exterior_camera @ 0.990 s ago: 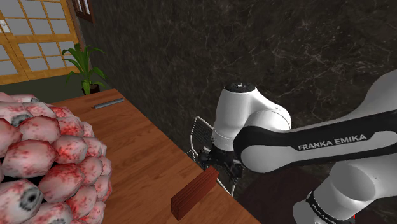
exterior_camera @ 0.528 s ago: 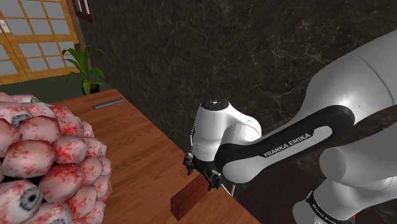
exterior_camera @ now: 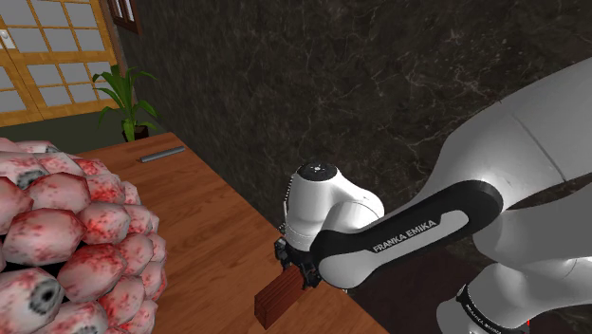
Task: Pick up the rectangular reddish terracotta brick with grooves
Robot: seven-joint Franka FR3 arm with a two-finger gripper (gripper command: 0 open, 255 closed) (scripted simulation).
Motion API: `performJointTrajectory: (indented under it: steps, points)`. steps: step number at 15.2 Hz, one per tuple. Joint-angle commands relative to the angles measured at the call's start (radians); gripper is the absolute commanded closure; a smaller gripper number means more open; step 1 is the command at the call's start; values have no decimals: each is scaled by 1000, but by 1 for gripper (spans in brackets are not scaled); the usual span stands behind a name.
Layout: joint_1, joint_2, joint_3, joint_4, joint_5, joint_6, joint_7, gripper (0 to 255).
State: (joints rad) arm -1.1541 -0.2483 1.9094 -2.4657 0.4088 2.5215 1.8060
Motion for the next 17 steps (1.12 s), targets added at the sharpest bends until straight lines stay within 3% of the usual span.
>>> performJointTrajectory:
  steps: [1, 9, 14, 17]
  points:
    - [-4, -2, 5, -1, 4, 2, -3, 255]
    - [-12, -7, 13, 2, 11, 2, -7, 255]
    - [182, 82, -199, 3, -140, -41, 99, 255]
    - [399, 109, -424, 10, -192, -77, 136, 255]
